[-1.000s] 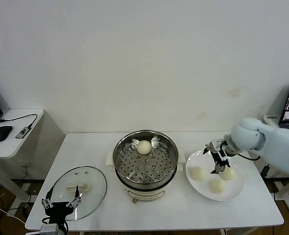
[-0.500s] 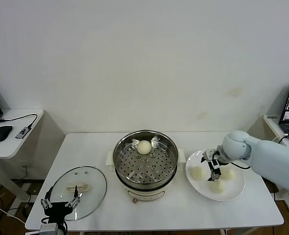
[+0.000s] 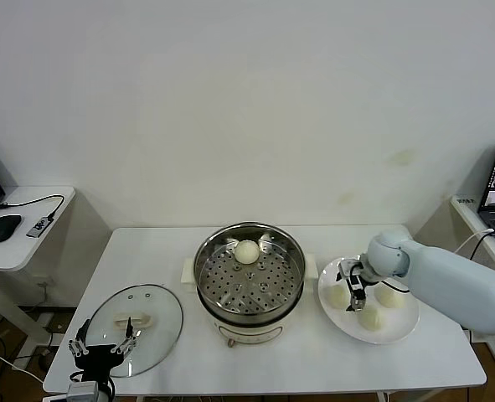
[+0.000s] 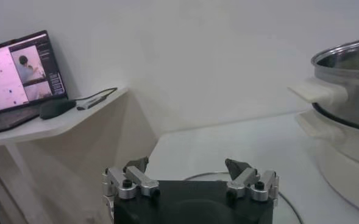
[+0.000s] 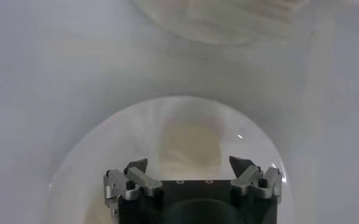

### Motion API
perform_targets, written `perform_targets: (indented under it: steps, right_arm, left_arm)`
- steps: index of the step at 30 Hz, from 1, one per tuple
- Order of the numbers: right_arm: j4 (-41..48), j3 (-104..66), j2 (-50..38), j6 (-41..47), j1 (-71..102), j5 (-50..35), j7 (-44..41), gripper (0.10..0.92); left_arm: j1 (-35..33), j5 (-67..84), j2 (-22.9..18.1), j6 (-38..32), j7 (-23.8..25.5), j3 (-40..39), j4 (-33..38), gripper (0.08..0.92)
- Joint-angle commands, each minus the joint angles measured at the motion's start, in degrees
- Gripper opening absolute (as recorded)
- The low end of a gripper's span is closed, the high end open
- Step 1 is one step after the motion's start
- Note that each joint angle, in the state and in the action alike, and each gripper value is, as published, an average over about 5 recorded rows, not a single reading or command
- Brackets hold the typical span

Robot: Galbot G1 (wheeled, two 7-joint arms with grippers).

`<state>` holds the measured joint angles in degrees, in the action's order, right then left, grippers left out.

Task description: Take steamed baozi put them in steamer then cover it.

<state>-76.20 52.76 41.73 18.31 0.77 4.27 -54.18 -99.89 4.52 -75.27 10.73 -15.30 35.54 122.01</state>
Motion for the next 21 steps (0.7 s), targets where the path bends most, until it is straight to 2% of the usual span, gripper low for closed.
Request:
perform_targets:
  steps: [1, 10, 21]
  right_arm:
    - [2.29, -1.23, 1.57, -0.1, 1.44, 0.66, 0.18, 0.748]
    - [1.36, -1.16, 1.19, 0.96, 1.23, 0.72, -0.31, 0.599]
    - [-4.68, 1.09, -4.89, 1.5, -8.82, -5.41, -2.83, 0.528]
  left_arm:
    - [0.03, 0.02, 0.01, -0.01, 0.02, -0.01, -0.01, 0.823]
    - [-0.05, 0.27, -0.05, 0.08, 0.06, -0.25, 0.31, 0.823]
    - [0.2, 0.29, 0.2, 0.33, 0.06, -0.36, 0.72, 0.823]
